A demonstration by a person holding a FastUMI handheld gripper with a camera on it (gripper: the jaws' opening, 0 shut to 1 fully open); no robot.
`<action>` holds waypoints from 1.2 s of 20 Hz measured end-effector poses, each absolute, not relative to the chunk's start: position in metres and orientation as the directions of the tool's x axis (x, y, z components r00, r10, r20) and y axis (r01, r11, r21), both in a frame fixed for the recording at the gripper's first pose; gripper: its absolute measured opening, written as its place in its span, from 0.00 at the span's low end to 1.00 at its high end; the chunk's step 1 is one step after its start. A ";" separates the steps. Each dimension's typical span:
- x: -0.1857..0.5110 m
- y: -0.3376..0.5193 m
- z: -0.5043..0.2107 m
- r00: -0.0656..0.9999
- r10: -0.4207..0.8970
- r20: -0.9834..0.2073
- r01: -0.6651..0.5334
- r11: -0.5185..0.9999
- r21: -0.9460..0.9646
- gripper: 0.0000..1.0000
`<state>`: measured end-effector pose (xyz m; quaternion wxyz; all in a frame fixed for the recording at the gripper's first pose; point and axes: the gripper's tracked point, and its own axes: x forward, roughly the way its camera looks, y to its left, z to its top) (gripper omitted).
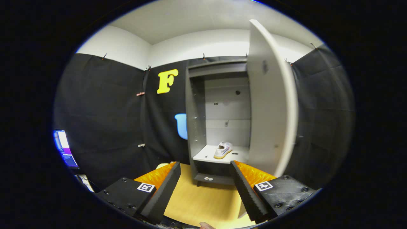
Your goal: Open the shoe cabinet door, grab the shoes and put them into the shoe cabinet, then close the shoe cabinet door.
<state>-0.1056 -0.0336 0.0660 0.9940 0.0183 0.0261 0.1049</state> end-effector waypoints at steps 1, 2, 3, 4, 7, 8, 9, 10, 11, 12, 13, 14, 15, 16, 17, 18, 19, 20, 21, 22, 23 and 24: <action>-0.115 -0.052 0.067 0.983 0.182 -0.036 -0.180 0.983 0.046 0.98; -0.121 -0.067 0.065 0.988 0.152 -0.027 -0.151 0.987 0.048 0.98; -0.124 -0.083 0.066 0.992 0.124 -0.025 -0.123 0.991 0.048 0.98; -0.126 -0.099 0.065 0.995 0.094 -0.028 -0.093 0.995 0.047 0.98; -0.122 -0.142 0.057 0.998 0.039 -0.044 -0.036 0.998 0.055 0.98; -0.117 -0.153 0.054 0.999 0.028 -0.046 -0.025 0.998 0.063 0.98; -0.110 -0.163 0.051 0.998 0.017 -0.053 -0.013 0.997 0.072 0.98; -0.104 -0.173 0.047 0.998 0.010 -0.061 -0.006 0.997 0.081 0.97; -0.097 -0.179 0.044 0.998 0.008 -0.065 -0.003 0.996 0.086 0.98; -0.088 -0.185 0.042 0.998 0.011 -0.069 -0.005 0.996 0.092 0.98; -0.080 -0.187 0.039 0.997 0.020 -0.073 -0.012 0.995 0.099 0.98; -0.072 -0.190 0.034 0.996 0.033 -0.079 -0.024 0.994 0.106 0.98; -0.063 -0.192 0.031 0.996 0.039 -0.085 -0.030 0.994 0.109 0.98; -0.055 -0.193 0.029 0.995 0.053 -0.087 -0.043 0.993 0.109 0.98; -0.046 -0.193 0.028 0.994 0.063 -0.086 -0.054 0.993 0.108 0.98; -0.039 -0.191 0.027 0.993 0.081 -0.088 -0.071 0.991 0.111 0.98; -0.032 -0.193 0.025 0.992 0.086 -0.091 -0.076 0.991 0.113 0.98; -0.028 -0.191 0.024 0.990 0.104 -0.093 -0.092 0.988 0.124 0.98; -0.025 -0.187 0.022 0.987 0.127 -0.095 -0.114 0.984 0.136 0.98; -0.025 -0.182 0.022 0.986 0.144 -0.090 -0.130 0.981 0.142 0.98; -0.024 -0.177 0.024 0.984 0.155 -0.083 -0.143 0.980 0.136 0.98; -0.022 -0.171 0.024 0.983 0.165 -0.079 -0.154 0.980 0.128 0.98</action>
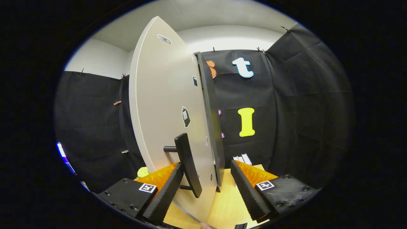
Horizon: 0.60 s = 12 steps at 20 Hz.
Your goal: Open the shoe cabinet door, grab the shoes and put them into the shoe cabinet, then close the shoe cabinet door.
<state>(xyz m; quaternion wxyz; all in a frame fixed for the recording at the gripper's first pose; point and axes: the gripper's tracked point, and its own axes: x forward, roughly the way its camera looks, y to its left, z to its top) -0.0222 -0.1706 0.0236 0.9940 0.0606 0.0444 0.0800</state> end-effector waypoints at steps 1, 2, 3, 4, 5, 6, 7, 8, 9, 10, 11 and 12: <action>-0.021 -0.162 0.023 0.981 0.175 -0.079 -0.165 0.979 0.123 0.98; -0.020 -0.151 0.020 0.979 0.190 -0.079 -0.179 0.976 0.127 0.98; -0.018 -0.138 0.018 0.975 0.207 -0.080 -0.195 0.971 0.135 0.98; -0.016 -0.125 0.016 0.972 0.223 -0.080 -0.210 0.967 0.143 0.98; -0.013 -0.111 0.015 0.969 0.236 -0.078 -0.222 0.963 0.152 0.98; -0.009 -0.097 0.012 0.966 0.247 -0.078 -0.232 0.960 0.159 0.98; -0.006 -0.083 0.011 0.963 0.258 -0.074 -0.243 0.956 0.165 0.98; -0.002 -0.069 0.010 0.960 0.272 -0.072 -0.257 0.951 0.172 0.98; 0.002 -0.053 0.007 0.956 0.286 -0.072 -0.270 0.946 0.178 0.98; 0.008 -0.040 0.004 0.955 0.288 -0.073 -0.271 0.946 0.176 0.98; 0.016 -0.030 0.003 0.959 0.273 -0.074 -0.258 0.952 0.166 0.98; 0.023 -0.018 0.002 0.959 0.273 -0.071 -0.259 0.952 0.162 0.98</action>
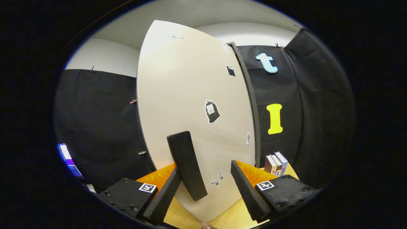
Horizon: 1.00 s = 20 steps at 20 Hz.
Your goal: Open the shoe cabinet door, grab the shoes and put them into the shoe cabinet, then close the shoe cabinet door.
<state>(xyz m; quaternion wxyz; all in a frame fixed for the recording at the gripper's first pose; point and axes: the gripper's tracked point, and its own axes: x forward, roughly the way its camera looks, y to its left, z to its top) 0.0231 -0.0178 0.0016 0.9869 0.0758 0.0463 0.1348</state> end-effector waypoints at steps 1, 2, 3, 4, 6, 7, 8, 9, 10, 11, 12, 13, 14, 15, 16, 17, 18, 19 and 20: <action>0.034 -0.003 0.000 0.959 0.275 -0.070 -0.262 0.953 0.155 0.98; 0.043 0.009 -0.002 0.960 0.273 -0.070 -0.261 0.954 0.145 0.98; 0.053 0.024 -0.003 0.961 0.268 -0.071 -0.257 0.957 0.137 1.00; 0.063 0.036 -0.005 0.963 0.259 -0.068 -0.249 0.960 0.131 1.00; 0.086 0.056 -0.008 0.970 0.236 -0.067 -0.226 0.966 0.122 1.00; 0.094 0.066 -0.009 0.973 0.220 -0.062 -0.212 0.970 0.122 1.00; 0.105 0.076 -0.011 0.977 0.205 -0.062 -0.196 0.972 0.126 1.00; 0.116 0.084 -0.013 0.980 0.191 -0.062 -0.182 0.974 0.132 1.00; 0.129 0.090 -0.016 0.983 0.175 -0.062 -0.166 0.977 0.133 1.00; 0.140 0.095 -0.016 0.986 0.158 -0.056 -0.150 0.980 0.131 1.00; 0.148 0.098 -0.016 0.989 0.142 -0.048 -0.135 0.983 0.124 1.00; 0.155 0.102 -0.017 0.991 0.127 -0.042 -0.121 0.986 0.113 1.00; 0.163 0.105 -0.016 0.993 0.113 -0.032 -0.109 0.989 0.103 1.00; 0.169 0.108 -0.016 0.995 0.101 -0.026 -0.098 0.990 0.097 1.00; 0.176 0.109 -0.016 0.995 0.093 -0.022 -0.091 0.992 0.091 1.00; 0.181 0.110 -0.016 0.996 0.085 -0.018 -0.083 0.993 0.086 1.00; 0.187 0.112 -0.016 0.997 0.076 -0.014 -0.074 0.994 0.080 1.00; 0.193 0.113 -0.016 0.998 0.067 -0.012 -0.066 0.995 0.075 1.00; 0.198 0.115 -0.016 0.998 0.060 -0.014 -0.059 0.996 0.070 1.00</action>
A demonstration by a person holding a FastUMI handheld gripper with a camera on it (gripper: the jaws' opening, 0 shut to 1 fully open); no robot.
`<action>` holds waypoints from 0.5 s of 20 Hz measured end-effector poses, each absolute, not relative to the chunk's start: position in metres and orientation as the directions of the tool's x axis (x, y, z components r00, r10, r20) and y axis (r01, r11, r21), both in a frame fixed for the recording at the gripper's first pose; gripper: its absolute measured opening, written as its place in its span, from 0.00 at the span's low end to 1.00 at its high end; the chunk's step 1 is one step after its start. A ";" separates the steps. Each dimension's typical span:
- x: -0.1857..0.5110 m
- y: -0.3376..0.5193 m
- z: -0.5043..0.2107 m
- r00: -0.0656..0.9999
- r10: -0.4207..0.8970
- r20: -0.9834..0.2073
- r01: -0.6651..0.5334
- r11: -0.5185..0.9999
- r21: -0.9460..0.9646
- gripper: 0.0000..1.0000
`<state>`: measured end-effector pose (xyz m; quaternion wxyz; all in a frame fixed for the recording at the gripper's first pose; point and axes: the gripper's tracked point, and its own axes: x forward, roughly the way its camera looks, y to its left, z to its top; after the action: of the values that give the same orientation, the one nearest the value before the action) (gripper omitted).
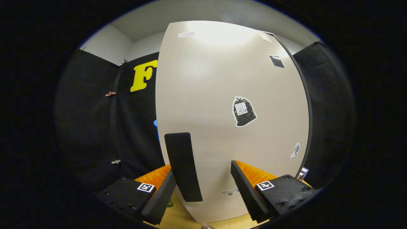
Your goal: Open the shoe cabinet door, grab the shoes and put them into the shoe cabinet, then close the shoe cabinet door.
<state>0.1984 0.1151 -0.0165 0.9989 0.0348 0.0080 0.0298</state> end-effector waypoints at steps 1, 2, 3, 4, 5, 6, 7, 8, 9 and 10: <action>0.205 0.116 -0.016 0.998 0.054 -0.013 -0.053 0.996 0.066 1.00; 0.211 0.117 -0.017 0.999 0.048 -0.014 -0.047 0.997 0.064 1.00; 0.217 0.117 -0.016 0.999 0.042 -0.012 -0.041 0.997 0.062 1.00; 0.220 0.118 -0.016 0.999 0.035 -0.009 -0.034 0.998 0.059 1.00; 0.223 0.119 -0.016 1.000 0.029 -0.007 -0.028 0.998 0.053 1.00; 0.230 0.118 -0.017 1.000 0.016 -0.002 -0.016 0.999 0.046 1.00; 0.233 0.117 -0.017 1.000 0.006 0.000 -0.006 0.999 0.043 1.00; 0.237 0.116 -0.017 1.000 -0.006 0.003 0.006 0.999 0.041 0.99; 0.240 0.116 -0.016 1.000 -0.017 0.006 0.017 0.999 0.037 0.99; 0.243 0.116 -0.016 1.000 -0.029 0.009 0.029 0.999 0.036 0.99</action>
<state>0.2434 0.1160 -0.0162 0.9997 0.0179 -0.0050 -0.0146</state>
